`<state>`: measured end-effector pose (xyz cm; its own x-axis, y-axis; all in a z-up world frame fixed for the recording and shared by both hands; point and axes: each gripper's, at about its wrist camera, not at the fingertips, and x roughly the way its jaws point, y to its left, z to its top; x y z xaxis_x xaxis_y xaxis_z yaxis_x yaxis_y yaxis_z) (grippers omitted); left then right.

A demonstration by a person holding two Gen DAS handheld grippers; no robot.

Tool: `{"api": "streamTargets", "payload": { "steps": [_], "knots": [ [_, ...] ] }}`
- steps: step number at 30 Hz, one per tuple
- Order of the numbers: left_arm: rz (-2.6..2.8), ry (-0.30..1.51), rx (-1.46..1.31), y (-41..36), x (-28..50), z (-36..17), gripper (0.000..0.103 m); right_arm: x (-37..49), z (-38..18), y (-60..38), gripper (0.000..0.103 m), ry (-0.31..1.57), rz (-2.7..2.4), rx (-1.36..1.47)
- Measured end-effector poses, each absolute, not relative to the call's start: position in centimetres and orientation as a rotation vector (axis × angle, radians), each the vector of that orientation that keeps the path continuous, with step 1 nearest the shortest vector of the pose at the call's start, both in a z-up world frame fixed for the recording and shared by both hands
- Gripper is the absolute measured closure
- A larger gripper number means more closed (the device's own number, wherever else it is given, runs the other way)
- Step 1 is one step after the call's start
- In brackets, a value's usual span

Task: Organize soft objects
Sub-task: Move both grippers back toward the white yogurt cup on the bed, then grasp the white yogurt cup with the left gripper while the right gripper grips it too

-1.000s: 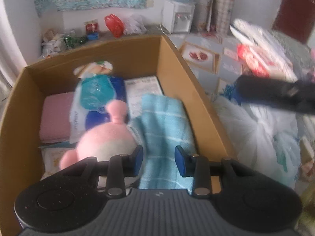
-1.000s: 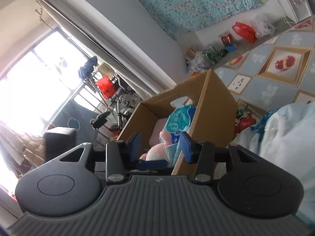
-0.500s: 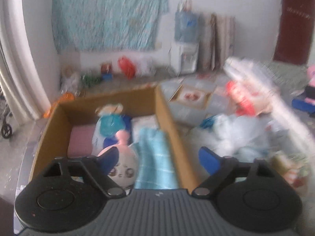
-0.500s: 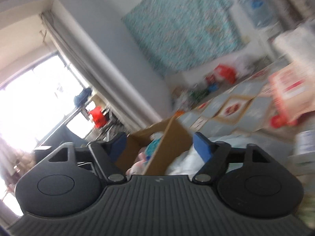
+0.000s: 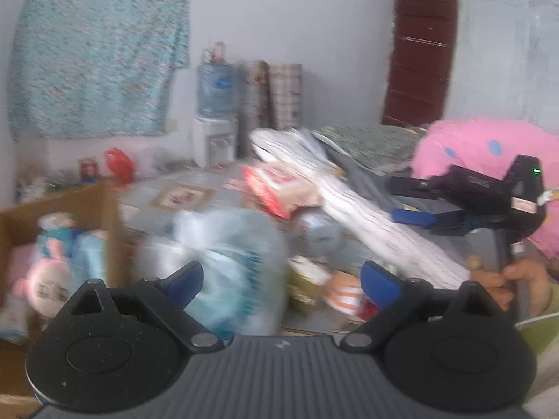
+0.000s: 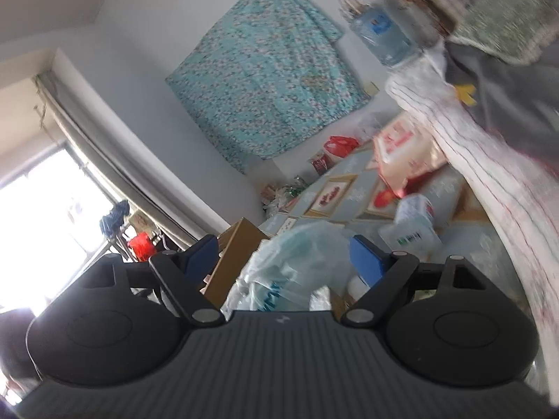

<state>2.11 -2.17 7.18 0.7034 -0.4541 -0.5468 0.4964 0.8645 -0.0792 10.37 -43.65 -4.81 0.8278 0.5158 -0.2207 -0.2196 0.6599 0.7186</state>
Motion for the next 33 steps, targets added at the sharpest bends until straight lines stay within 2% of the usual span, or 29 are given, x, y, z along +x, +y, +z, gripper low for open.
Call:
{"api": "streamTargets", "payload": {
  "steps": [10, 18, 24, 30, 33],
  "knots": [
    [-0.599, 0.645, 0.116, -9.1, 2.8, 0.9, 0.006, 9.0, -9.1, -44.9, 0.021, 0.485, 0.324, 0.789],
    [-0.609, 0.646, 0.143, -10.8, 3.1, -1.8, 0.006, 10.3, -10.0, -44.3, 0.021, 0.545, 0.294, 0.775],
    [-0.584, 0.612, 0.115, -10.6, 4.5, -1.9, 0.009, 13.1, -9.3, -43.1, 0.021, 0.567, 0.261, 0.695],
    [-0.571, 0.556, 0.131, -10.7, 7.2, 0.0, 0.016, 16.2, -8.5, -43.0, 0.021, 0.557, 0.221, 0.636],
    [-0.575, 0.554, 0.177, -11.5, 9.2, 1.1, 0.019, 17.5, -8.6, -43.5, 0.024, 0.535, 0.217, 0.617]
  ]
}}
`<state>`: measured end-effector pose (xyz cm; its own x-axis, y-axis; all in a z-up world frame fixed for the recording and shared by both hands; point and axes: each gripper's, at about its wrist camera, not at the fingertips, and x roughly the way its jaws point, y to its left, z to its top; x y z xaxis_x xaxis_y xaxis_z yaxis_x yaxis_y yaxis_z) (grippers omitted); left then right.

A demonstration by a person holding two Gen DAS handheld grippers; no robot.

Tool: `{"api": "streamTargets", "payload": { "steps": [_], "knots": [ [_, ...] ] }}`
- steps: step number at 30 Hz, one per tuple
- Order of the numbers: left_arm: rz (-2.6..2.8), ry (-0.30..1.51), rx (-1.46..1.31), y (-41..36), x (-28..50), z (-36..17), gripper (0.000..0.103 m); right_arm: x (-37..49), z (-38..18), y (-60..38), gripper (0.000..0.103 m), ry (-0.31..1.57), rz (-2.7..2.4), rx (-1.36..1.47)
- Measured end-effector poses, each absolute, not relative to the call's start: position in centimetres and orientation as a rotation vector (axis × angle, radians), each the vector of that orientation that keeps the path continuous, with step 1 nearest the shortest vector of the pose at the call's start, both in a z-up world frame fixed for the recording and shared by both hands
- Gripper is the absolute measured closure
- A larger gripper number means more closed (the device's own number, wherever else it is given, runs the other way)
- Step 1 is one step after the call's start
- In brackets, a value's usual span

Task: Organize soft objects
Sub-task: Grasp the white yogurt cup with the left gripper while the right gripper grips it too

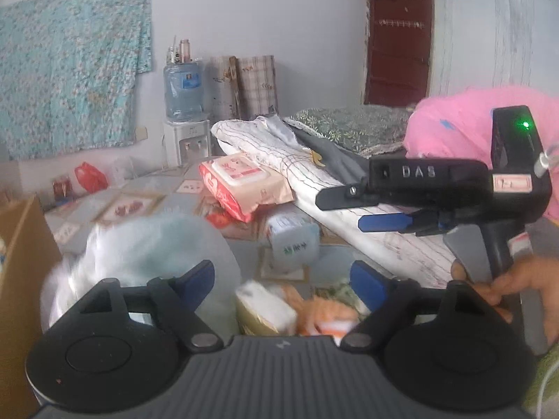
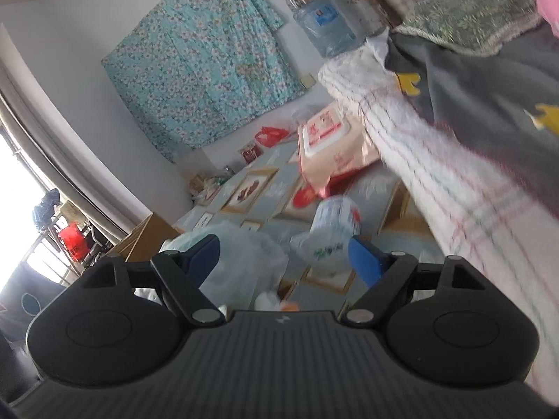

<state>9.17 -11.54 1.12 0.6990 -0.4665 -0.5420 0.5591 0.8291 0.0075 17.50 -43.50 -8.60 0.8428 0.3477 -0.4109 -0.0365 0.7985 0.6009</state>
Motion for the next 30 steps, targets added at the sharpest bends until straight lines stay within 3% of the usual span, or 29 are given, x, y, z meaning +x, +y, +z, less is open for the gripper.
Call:
{"api": "streamTargets", "payload": {
  "steps": [7, 10, 19, 30],
  "knots": [
    [-0.589, 0.61, 0.417, -15.6, 14.3, 2.0, 0.038, 19.7, -10.6, -44.4, 0.051, 0.538, 0.207, 0.584],
    [-0.592, 0.604, 0.533, -17.3, 15.4, 1.3, 0.043, 20.1, -11.5, -44.6, 0.056, 0.526, 0.211, 0.582],
    [-0.68, 0.718, 0.762, -22.0, 18.5, -3.1, 0.055, 21.2, -13.9, -45.5, 0.058, 0.531, 0.232, 0.608],
    [-0.73, 0.927, 0.716, -23.8, 23.7, -6.1, 0.062, 23.0, -15.8, -45.8, 0.06, 0.542, 0.269, 0.648]
  ]
}}
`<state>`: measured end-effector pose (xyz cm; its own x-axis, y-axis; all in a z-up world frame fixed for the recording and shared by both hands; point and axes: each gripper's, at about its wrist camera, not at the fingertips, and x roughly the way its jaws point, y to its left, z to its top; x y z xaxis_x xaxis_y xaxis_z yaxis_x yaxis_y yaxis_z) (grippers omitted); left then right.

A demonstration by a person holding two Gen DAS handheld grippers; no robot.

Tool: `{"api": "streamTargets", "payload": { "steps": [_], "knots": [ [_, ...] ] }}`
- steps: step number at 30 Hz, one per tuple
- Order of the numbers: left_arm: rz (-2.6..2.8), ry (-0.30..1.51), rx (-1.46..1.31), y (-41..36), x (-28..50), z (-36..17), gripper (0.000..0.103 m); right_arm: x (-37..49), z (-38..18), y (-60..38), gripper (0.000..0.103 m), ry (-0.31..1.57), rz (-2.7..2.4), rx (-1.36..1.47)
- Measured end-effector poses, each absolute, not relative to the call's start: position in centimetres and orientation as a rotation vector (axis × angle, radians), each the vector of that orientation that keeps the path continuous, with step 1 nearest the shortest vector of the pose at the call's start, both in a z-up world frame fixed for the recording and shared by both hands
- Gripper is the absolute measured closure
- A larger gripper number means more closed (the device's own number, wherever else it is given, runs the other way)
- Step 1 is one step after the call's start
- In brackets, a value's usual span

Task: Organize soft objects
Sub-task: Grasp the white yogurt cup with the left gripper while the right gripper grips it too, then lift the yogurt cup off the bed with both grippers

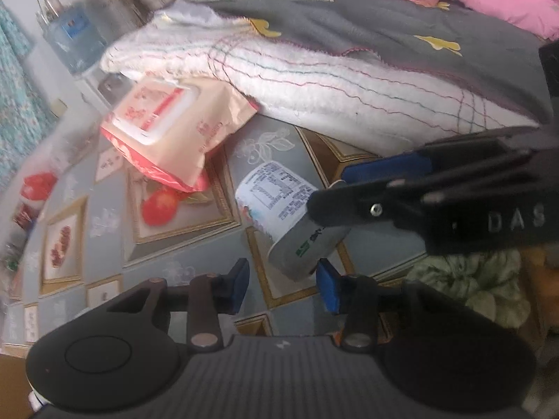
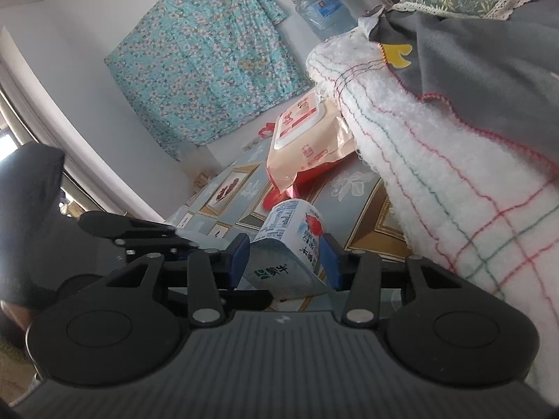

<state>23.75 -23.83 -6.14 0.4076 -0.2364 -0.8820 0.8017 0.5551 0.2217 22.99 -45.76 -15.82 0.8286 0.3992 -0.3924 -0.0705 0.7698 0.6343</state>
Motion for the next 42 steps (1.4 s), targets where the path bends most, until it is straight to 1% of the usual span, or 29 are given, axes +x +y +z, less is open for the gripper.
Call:
{"api": "streamTargets", "payload": {
  "steps": [1, 2, 3, 8, 13, 20, 25, 30, 33, 39, 42],
  "knots": [
    [-0.742, 0.945, 0.709, -24.0, 23.9, -6.4, 0.068, 23.1, -15.9, -45.7, 0.06, 0.541, 0.28, 0.659],
    [-0.745, 0.957, 0.704, -24.0, 24.1, -6.6, 0.077, 23.2, -16.1, -45.7, 0.06, 0.542, 0.293, 0.671],
    [-0.745, 0.966, 0.701, -24.1, 24.2, -6.8, 0.081, 23.3, -16.2, -45.7, 0.062, 0.542, 0.301, 0.68],
    [-0.751, 0.987, 0.641, -23.6, 24.6, -6.5, 0.085, 23.6, -16.4, -45.7, 0.063, 0.548, 0.307, 0.697],
    [-0.783, 1.026, 0.518, -22.8, 25.3, -4.7, 0.085, 23.8, -16.1, -46.3, 0.062, 0.569, 0.297, 0.766],
    [-0.799, 1.058, 0.389, -22.0, 26.6, -3.2, 0.085, 24.7, -15.2, -47.5, 0.062, 0.497, 0.317, 0.901],
    [-0.802, 1.109, 0.273, -20.9, 28.4, -2.6, 0.084, 25.8, -14.9, -47.7, 0.06, 0.503, 0.323, 0.971],
    [-0.766, 1.121, 0.223, -20.5, 29.7, -3.0, 0.084, 27.6, -15.2, -47.5, 0.058, 0.518, 0.308, 1.0],
    [-0.748, 1.157, 0.174, -20.2, 31.0, -3.6, 0.084, 28.9, -16.0, -47.5, 0.057, 0.542, 0.296, 1.024],
    [-0.72, 1.161, 0.114, -19.6, 32.3, -3.7, 0.083, 30.9, -16.4, -47.4, 0.057, 0.556, 0.299, 1.054],
    [-0.716, 1.142, 0.11, -19.6, 32.4, -3.5, 0.079, 31.9, -16.5, -47.2, 0.058, 0.564, 0.293, 1.058]
  ]
}}
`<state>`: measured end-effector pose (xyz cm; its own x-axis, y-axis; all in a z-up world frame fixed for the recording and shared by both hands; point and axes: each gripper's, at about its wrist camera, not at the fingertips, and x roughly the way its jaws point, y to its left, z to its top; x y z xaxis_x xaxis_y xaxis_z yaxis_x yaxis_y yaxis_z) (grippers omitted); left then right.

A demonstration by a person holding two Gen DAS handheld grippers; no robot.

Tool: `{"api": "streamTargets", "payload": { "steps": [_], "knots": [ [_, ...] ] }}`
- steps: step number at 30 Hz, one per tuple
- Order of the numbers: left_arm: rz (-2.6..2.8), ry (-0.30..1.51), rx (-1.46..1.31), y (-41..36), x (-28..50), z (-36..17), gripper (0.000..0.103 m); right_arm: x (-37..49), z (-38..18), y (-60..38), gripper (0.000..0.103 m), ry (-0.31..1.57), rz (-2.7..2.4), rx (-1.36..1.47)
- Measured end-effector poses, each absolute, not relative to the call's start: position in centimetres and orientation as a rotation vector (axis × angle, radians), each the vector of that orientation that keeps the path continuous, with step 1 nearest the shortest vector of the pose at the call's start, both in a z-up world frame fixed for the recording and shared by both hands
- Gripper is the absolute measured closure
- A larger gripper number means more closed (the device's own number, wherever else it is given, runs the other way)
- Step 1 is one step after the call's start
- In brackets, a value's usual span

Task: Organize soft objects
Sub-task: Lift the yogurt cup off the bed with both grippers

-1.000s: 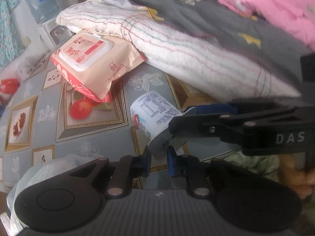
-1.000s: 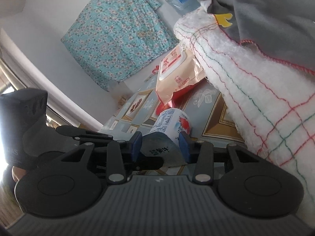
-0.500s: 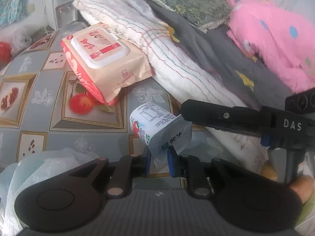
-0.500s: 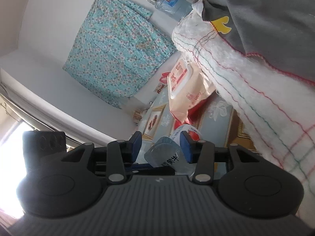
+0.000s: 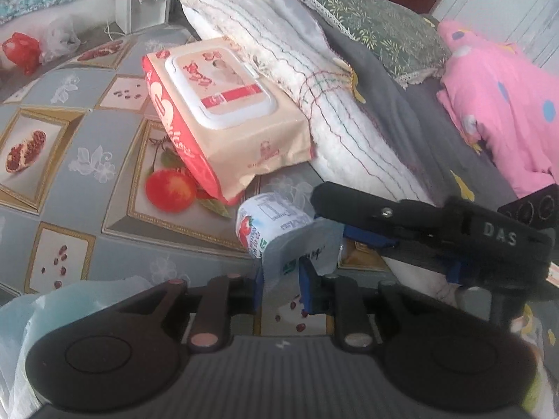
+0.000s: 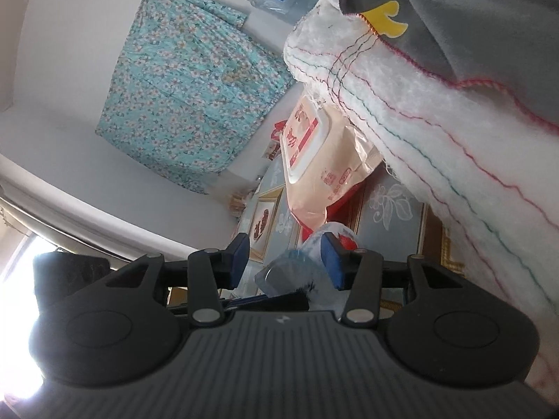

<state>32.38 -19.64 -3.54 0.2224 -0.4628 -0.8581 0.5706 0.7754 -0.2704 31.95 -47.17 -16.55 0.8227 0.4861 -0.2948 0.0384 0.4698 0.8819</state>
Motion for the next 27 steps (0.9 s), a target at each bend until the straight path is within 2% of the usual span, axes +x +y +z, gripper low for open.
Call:
{"api": "streamTargets", "payload": {
  "steps": [4, 12, 16, 23, 27],
  "knots": [
    [-0.709, 1.129, 0.103, -19.7, 32.6, -3.4, 0.075, 32.7, -16.7, -47.1, 0.058, 0.564, 0.284, 1.069],
    [-0.665, 1.075, 0.102, -20.4, 33.3, -2.7, 0.075, 33.1, -16.9, -47.9, 0.058, 0.534, 0.257, 1.087],
    [-0.643, 1.037, 0.098, -20.8, 33.8, -2.1, 0.069, 33.3, -16.9, -48.2, 0.058, 0.532, 0.244, 1.096],
    [-0.659, 1.009, 0.092, -20.1, 33.5, -1.3, 0.047, 33.6, -17.3, -48.4, 0.058, 0.547, 0.229, 1.111],
    [-0.666, 1.009, 0.166, -20.2, 32.4, -1.5, 0.047, 33.9, -18.0, -47.9, 0.058, 0.569, 0.228, 1.101]
  ]
}}
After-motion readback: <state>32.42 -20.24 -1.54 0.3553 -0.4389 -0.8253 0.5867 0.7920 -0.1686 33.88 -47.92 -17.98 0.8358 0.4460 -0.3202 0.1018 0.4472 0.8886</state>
